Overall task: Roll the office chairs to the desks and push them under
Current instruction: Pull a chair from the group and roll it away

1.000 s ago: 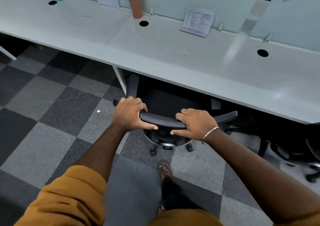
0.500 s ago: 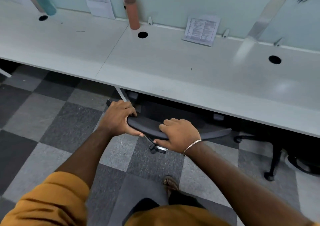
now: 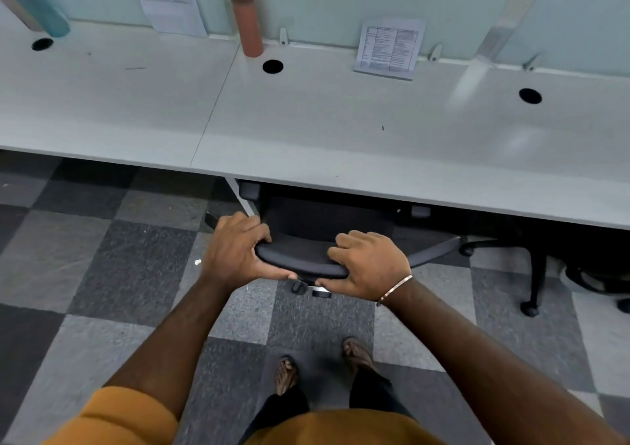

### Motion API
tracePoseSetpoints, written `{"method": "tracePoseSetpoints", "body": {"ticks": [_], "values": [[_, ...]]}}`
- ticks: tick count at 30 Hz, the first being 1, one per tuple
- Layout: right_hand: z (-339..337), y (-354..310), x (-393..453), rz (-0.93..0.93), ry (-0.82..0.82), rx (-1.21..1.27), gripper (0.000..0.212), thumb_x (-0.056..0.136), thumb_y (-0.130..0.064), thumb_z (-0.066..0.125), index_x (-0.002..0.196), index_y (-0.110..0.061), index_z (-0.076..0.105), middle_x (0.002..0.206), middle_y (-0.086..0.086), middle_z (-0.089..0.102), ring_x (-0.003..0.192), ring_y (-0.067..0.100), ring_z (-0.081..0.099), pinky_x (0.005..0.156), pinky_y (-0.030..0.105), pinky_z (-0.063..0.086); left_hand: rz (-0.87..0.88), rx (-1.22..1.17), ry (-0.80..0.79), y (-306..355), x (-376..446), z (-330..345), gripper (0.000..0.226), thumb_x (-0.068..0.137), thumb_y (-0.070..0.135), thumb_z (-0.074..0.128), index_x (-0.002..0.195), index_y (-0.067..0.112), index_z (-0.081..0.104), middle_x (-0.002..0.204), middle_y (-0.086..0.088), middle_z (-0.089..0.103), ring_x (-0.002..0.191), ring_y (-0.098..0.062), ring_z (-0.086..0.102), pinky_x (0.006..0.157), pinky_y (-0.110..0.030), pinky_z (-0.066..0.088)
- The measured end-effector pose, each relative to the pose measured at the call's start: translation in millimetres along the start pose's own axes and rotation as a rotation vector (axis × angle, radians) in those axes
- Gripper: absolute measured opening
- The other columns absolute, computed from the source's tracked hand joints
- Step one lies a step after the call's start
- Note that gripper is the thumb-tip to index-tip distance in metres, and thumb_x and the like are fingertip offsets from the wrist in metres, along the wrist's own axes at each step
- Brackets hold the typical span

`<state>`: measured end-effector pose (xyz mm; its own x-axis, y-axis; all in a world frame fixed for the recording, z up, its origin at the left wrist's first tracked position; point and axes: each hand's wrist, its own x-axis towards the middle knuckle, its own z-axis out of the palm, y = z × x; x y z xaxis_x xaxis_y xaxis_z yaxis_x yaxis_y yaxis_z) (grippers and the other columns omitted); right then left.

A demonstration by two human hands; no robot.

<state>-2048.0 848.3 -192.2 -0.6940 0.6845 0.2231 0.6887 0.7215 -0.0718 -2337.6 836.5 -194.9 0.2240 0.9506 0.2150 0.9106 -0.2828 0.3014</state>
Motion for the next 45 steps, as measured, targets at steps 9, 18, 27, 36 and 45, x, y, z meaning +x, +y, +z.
{"method": "tracePoseSetpoints", "body": {"ticks": [9,18,27,36,45], "values": [[-8.4,-13.7,-10.2,0.418,0.128,0.08,0.055,0.104,-0.065,0.039,0.074,-0.025,0.06,0.073,-0.007,0.049,0.071,0.017,0.052,0.065,0.038,0.04,-0.016,0.108,0.013,-15.8,-25.0,-10.5,0.085,0.051,0.108,0.053,0.07,0.025,0.057,0.07,0.01,0.05,0.071,-0.018,0.049,0.069,-0.04,0.036],[16.9,-6.1,22.9,0.49,0.364,-0.029,0.038,0.101,-0.037,0.047,0.066,-0.022,0.053,0.066,-0.004,0.046,0.06,0.021,0.042,0.059,0.038,0.031,0.056,0.144,-0.083,-57.7,34.9,-25.5,0.091,0.052,0.11,0.039,0.075,0.026,0.062,0.074,0.012,0.048,0.073,-0.018,0.048,0.071,-0.037,0.034],[25.1,2.8,55.0,0.414,0.441,-0.047,0.036,0.1,-0.033,0.044,0.068,-0.021,0.051,0.065,-0.002,0.045,0.057,0.022,0.04,0.057,0.037,0.027,0.034,0.152,-0.112,-82.3,62.4,-35.2,0.09,0.049,0.109,0.041,0.078,0.026,0.062,0.075,0.012,0.046,0.076,-0.015,0.043,0.074,-0.037,0.031],[22.0,-13.0,36.3,0.371,0.352,0.002,0.032,0.102,-0.033,0.046,0.074,-0.021,0.055,0.071,-0.001,0.047,0.063,0.023,0.042,0.061,0.039,0.029,-0.022,0.162,-0.179,-73.6,36.7,-37.7,0.089,0.047,0.109,0.047,0.092,0.034,0.067,0.089,0.014,0.053,0.088,-0.014,0.048,0.086,-0.039,0.034],[9.4,-32.3,20.8,0.344,0.303,0.167,0.02,0.103,-0.03,0.052,0.095,-0.026,0.07,0.086,-0.007,0.061,0.076,0.02,0.055,0.071,0.04,0.039,-0.261,-0.081,0.084,17.1,-24.2,-13.7,0.066,0.082,0.083,0.058,0.12,0.031,0.07,0.132,0.016,0.062,0.14,-0.01,0.042,0.126,-0.043,0.011]]}}
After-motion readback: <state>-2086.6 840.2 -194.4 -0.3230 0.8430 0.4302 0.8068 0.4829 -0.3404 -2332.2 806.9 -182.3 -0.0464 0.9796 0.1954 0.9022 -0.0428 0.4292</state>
